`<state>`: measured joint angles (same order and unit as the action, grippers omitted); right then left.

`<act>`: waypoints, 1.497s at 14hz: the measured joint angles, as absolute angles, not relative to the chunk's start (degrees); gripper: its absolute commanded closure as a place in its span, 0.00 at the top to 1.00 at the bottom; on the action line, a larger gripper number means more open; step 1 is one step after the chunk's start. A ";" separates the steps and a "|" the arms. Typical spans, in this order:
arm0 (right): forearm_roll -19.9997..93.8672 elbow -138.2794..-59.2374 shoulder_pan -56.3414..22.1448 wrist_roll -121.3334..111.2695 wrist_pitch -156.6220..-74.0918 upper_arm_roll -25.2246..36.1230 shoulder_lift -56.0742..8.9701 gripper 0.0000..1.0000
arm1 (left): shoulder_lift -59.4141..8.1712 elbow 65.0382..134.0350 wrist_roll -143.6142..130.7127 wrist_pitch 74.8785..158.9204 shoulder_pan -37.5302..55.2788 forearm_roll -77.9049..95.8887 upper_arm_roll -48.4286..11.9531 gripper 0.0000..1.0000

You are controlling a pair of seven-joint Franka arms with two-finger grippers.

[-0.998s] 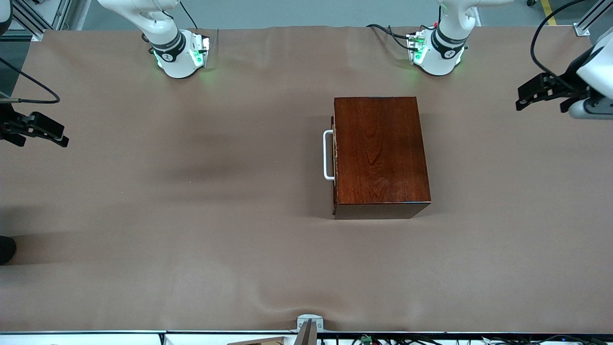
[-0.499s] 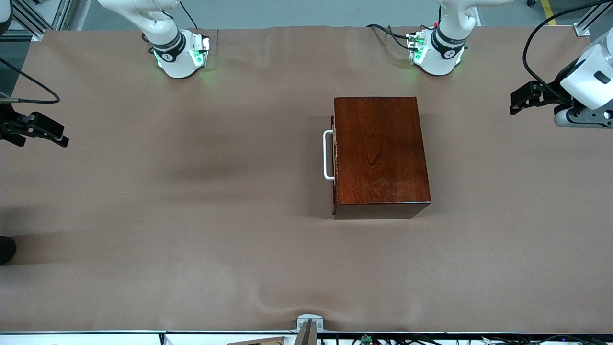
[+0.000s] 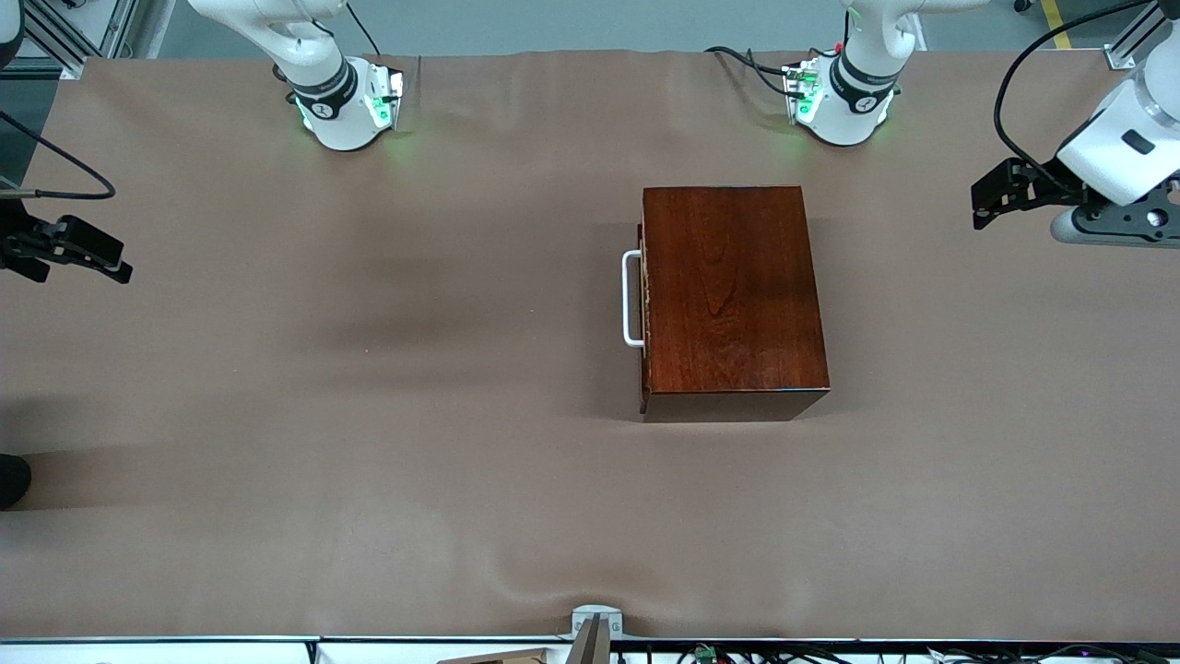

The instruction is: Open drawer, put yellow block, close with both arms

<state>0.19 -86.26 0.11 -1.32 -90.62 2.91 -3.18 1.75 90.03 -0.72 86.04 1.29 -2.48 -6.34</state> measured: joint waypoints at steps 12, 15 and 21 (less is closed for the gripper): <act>0.19 -86.26 0.11 -1.32 -90.63 2.91 -3.18 1.00 | 1.83 90.08 -0.72 85.64 1.23 -2.36 -6.24 1.00; 0.19 -86.26 0.11 -1.32 -90.63 2.91 -3.18 1.00 | 1.83 90.10 -0.72 85.45 1.22 -2.34 -6.24 1.00; 0.19 -86.26 0.11 -1.32 -90.63 2.91 -3.18 1.00 | 1.83 90.13 -0.72 84.69 1.22 -2.34 -6.24 1.00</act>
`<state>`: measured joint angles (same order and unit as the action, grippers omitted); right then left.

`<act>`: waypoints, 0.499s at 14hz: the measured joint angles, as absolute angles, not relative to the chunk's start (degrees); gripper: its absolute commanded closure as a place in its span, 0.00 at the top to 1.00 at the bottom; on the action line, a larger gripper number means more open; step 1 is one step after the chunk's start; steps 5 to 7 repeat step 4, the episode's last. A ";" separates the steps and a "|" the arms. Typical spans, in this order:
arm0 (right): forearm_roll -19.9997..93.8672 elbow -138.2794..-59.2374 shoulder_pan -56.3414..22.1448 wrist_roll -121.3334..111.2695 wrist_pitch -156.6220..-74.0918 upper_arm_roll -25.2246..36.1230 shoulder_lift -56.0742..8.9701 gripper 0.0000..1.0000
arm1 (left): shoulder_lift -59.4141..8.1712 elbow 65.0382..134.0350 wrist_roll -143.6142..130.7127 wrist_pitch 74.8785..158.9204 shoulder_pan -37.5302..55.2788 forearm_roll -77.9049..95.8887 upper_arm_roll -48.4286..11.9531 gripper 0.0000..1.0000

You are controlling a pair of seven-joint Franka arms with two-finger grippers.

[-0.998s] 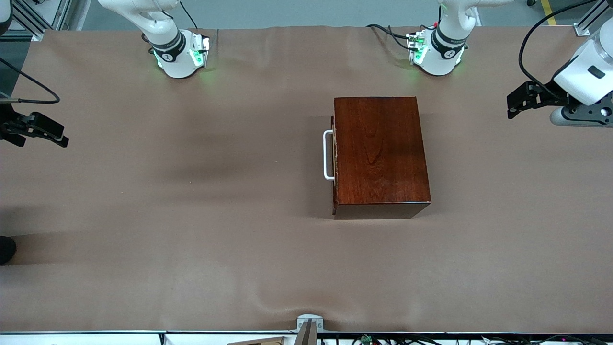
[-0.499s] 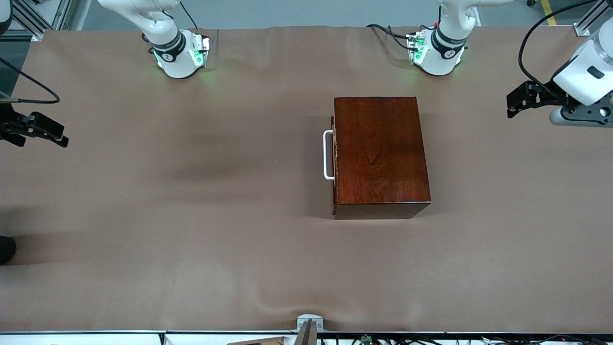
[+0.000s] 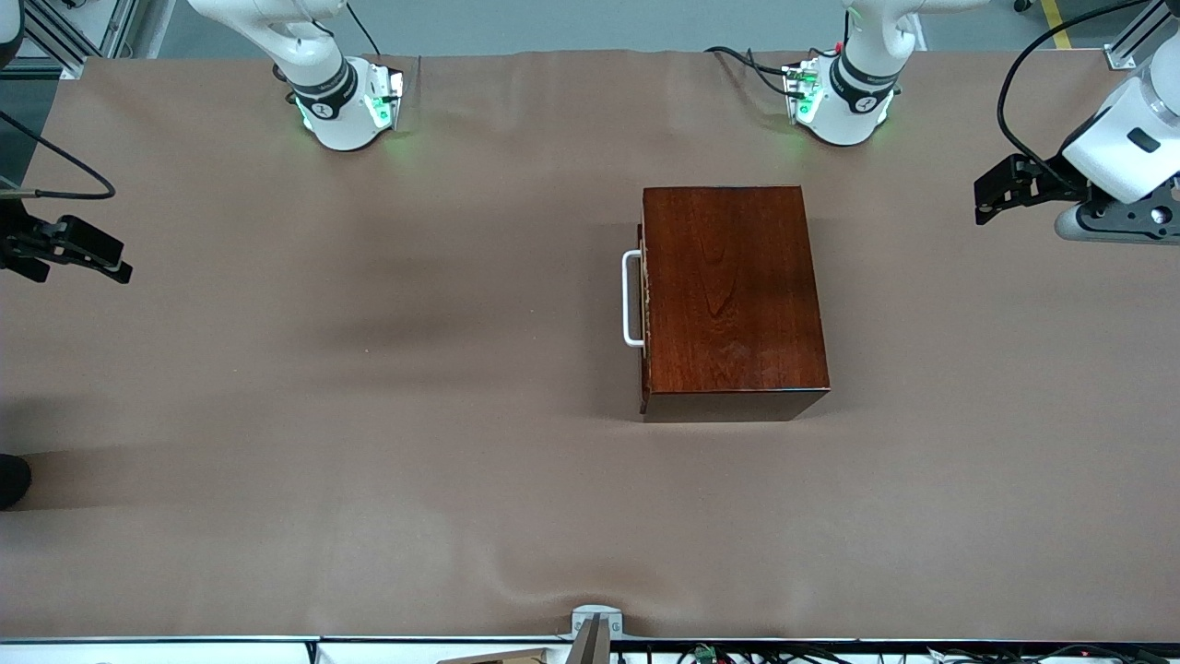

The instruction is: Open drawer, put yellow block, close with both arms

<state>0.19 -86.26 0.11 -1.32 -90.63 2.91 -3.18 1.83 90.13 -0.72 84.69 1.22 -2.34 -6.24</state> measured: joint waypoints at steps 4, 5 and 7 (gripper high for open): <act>0.19 -86.26 0.11 -1.32 -90.63 2.91 -3.18 1.00 | 1.83 90.16 -0.72 84.52 1.23 -2.34 -6.24 1.00; 0.19 -86.26 0.11 -1.32 -90.63 2.91 -3.18 1.00 | 1.83 90.16 -0.72 84.52 1.23 -2.34 -6.24 1.00; 0.19 -86.26 0.11 -1.32 -90.63 2.91 -3.18 1.00 | 1.83 90.16 -0.72 84.52 1.23 -2.34 -6.24 1.00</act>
